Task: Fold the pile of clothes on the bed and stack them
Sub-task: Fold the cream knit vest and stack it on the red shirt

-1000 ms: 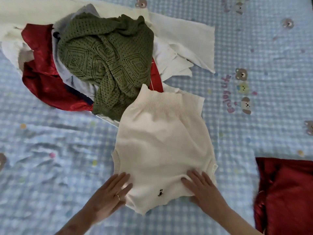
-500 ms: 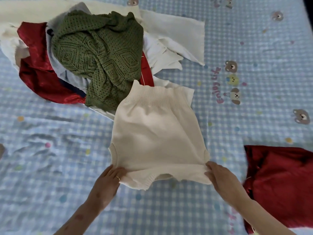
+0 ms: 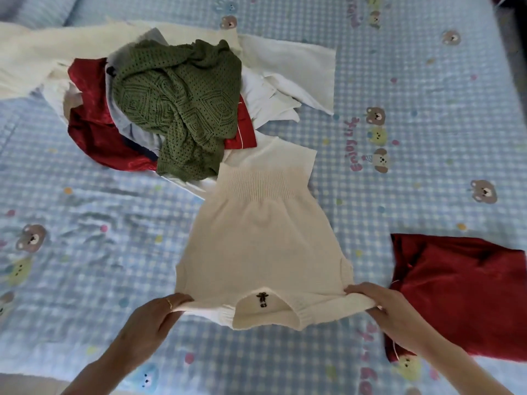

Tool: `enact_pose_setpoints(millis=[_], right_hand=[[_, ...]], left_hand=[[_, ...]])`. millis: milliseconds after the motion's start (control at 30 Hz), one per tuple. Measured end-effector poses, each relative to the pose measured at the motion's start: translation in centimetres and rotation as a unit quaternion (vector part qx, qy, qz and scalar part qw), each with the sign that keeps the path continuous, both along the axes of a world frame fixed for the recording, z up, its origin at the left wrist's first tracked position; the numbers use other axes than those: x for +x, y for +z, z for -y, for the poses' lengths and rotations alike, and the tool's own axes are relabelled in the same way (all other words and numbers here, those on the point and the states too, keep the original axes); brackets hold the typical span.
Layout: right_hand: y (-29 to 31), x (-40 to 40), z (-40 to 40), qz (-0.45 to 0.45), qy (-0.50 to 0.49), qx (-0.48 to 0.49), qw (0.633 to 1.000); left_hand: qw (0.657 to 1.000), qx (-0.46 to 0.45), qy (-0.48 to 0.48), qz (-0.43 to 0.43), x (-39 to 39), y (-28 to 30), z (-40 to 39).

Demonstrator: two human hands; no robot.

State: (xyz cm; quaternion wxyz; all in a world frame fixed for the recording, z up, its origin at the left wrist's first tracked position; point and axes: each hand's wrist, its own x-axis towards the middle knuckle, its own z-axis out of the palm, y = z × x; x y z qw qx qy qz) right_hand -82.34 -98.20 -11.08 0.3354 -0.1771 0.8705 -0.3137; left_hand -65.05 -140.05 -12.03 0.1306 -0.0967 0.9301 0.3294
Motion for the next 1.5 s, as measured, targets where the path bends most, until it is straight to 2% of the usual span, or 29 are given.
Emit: enact_pose_setpoints(millis=[167, 300, 400, 500, 600, 700, 767, 1000, 1167, 1267, 1333, 1400, 1467, 1500], right_hand=[[8.7, 1.2, -1.9, 0.093, -0.015, -0.017, 0.995], [13.6, 1.1, -2.3, 0.175, 0.053, -0.031, 0.983], [15.7, -0.5, -2.0, 0.186, 0.063, -0.045, 0.979], [16.2, -3.0, -1.3, 0.206, 0.019, -0.072, 0.976], [14.3, -5.6, 0.9, 0.208, -0.075, -0.109, 0.969], [9.9, -8.4, 3.9, 0.121, -0.159, -0.089, 0.976], [6.4, -10.4, 5.7, 0.104, -0.192, -0.07, 0.973], [-2.9, -19.2, 9.8, 0.058, -0.253, -0.012, 0.966], [-8.2, -27.2, 13.0, -0.015, -0.274, 0.029, 0.961], [-10.2, -31.0, 14.8, -0.074, -0.316, 0.041, 0.945], [-11.1, -30.9, 14.9, -0.089, -0.367, 0.051, 0.924], [-11.6, -27.3, 13.9, -0.071, -0.379, 0.089, 0.918], [-12.0, -21.1, 12.5, -0.017, -0.379, 0.124, 0.917], [-11.9, -17.5, 11.9, 0.015, -0.381, 0.139, 0.914]], left_hand=[[0.997, 0.039, 0.047, 0.051, 2.2, 6.9, -1.3], [0.991, 0.087, 0.038, 0.094, 3.7, 11.8, -1.0], [0.981, 0.127, 0.041, 0.144, 3.5, 14.1, 0.4], [0.979, 0.151, 0.087, 0.105, 0.9, 15.1, 1.7], [0.98, 0.144, 0.129, 0.055, -3.7, 13.8, 2.4], [0.982, 0.108, 0.144, 0.05, -9.3, 9.4, 3.0], [0.986, 0.073, 0.138, 0.056, -13.1, 5.9, 3.4], [0.986, -0.002, 0.162, 0.028, -24.5, -3.4, 5.2], [0.983, -0.05, 0.176, -0.01, -33.2, -7.2, 7.5], [0.969, -0.05, 0.235, -0.052, -37.3, -8.0, 8.1], [0.96, -0.051, 0.261, -0.089, -36.2, -8.9, 7.1], [0.957, -0.038, 0.271, -0.092, -30.9, -10.2, 4.4], [0.954, -0.033, 0.298, -0.005, -23.9, -11.7, 1.7], [0.942, -0.017, 0.331, 0.055, -20.7, -12.4, 0.6]])
